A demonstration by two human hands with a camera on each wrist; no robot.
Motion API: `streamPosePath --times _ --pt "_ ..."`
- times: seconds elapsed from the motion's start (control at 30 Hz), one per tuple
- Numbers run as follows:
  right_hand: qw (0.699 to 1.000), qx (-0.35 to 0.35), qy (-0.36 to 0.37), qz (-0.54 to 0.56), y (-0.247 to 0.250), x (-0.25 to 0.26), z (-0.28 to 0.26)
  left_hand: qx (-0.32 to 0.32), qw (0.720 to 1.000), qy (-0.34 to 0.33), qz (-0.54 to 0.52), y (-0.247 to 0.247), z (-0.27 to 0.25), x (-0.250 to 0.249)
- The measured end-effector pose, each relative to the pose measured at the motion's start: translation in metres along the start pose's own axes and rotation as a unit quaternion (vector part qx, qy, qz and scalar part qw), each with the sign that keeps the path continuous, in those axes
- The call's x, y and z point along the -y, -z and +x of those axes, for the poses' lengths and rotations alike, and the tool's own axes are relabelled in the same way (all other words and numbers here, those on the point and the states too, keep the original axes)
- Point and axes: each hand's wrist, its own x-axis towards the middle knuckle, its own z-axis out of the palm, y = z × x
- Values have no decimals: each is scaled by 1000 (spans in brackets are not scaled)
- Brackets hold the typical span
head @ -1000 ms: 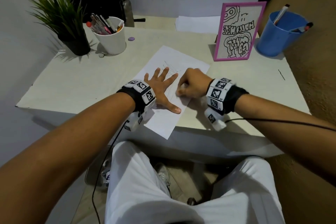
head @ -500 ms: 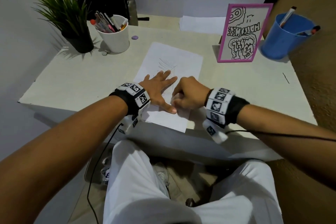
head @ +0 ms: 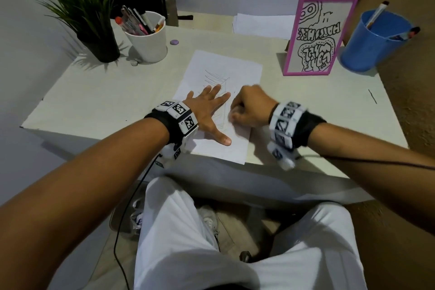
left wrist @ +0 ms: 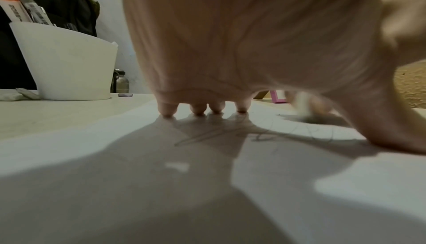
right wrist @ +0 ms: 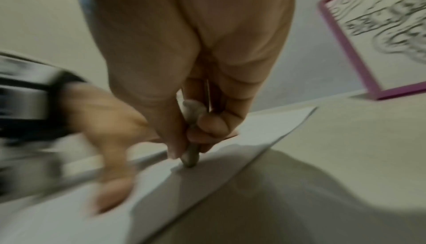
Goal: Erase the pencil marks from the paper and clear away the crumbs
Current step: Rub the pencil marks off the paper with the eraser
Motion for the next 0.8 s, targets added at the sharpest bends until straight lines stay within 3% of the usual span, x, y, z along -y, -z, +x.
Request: streamPosePath --times 0.1,0.23,0.3,0.37,0.4,0.53,0.6,0.7,0.73,0.8 --pt "995 80 51 -26 -6 8 -11 3 1000 0 6 0 -1 1" --pt "999 -30 -37 -2 13 -10 19 6 1000 8 -2 1 -2 0" --pt "999 25 14 -19 4 5 8 4 1000 6 3 2 -1 0" --pt "989 124 73 -43 -1 16 -7 6 1000 -1 9 1 -2 1" --pt "987 134 73 -56 5 14 -4 6 1000 -2 8 0 -2 1" --pt "999 -21 -40 -15 28 -8 38 0 1000 -1 8 0 -4 3" --pt "1000 -8 -12 -25 14 0 29 -3 1000 -5 8 -2 -3 3" --pt "993 106 48 -36 -1 8 -6 4 1000 -13 15 -4 -3 -2" --pt "992 111 38 -35 4 8 -4 4 1000 -11 14 -3 -3 -1" --pt "999 32 -9 -13 19 2 26 -2 1000 2 13 3 -6 3"
